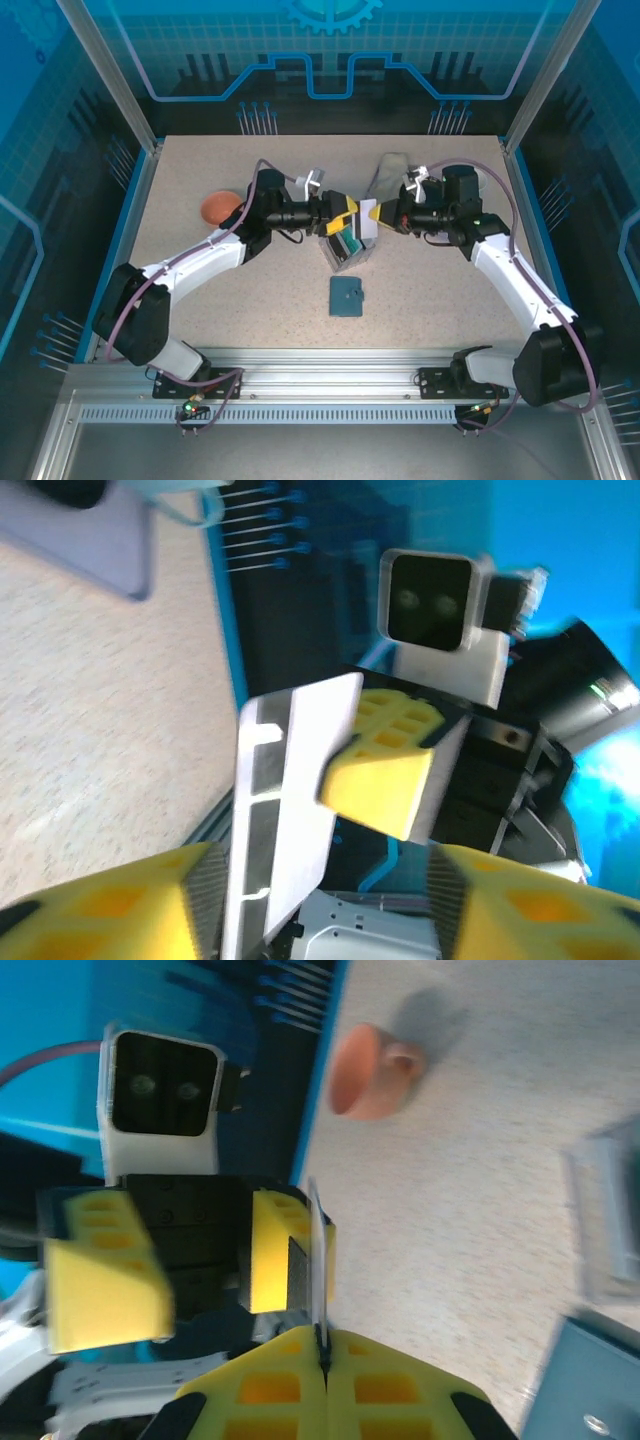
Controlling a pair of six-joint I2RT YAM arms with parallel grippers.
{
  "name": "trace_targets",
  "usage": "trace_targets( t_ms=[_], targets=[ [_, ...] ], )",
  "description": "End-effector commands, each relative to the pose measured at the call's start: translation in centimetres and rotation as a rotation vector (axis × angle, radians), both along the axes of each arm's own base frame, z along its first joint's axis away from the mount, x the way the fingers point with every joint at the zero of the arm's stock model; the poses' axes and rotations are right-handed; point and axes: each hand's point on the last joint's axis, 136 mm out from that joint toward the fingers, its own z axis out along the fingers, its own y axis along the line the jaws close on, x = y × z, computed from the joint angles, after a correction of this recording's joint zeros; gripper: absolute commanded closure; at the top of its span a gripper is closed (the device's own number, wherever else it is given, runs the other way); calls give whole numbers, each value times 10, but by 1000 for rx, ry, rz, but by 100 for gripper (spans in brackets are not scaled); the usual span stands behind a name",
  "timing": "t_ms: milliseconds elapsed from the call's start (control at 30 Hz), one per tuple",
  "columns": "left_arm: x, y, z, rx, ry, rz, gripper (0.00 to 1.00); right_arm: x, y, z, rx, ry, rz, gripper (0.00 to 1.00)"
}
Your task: Put the credit cards into the card holder
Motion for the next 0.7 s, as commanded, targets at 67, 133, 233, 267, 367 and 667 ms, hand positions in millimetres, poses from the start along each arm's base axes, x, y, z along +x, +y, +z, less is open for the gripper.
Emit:
trace_targets(
  t_ms=[67, 133, 233, 267, 367, 667],
  targets=[
    [-21, 55, -84, 436, 159, 150, 23, -33, -31, -78, -455, 90, -104, 96],
    [-32, 78, -118, 563, 238, 200, 22, -47, -17, -101, -495, 122, -72, 96],
    [-44, 87, -141, 601, 292, 205, 21, -59, 2, -122, -555, 138, -47, 97],
    [-46, 88, -146, 602, 302, 208, 20, -61, 8, -126, -569, 136, -44, 97],
    [-52, 95, -154, 625, 314, 221, 18, -66, 24, -139, -609, 138, -33, 97],
    [-54, 92, -164, 648, 326, 195, 17, -77, 32, -176, -756, 186, -4, 97]
  ],
)
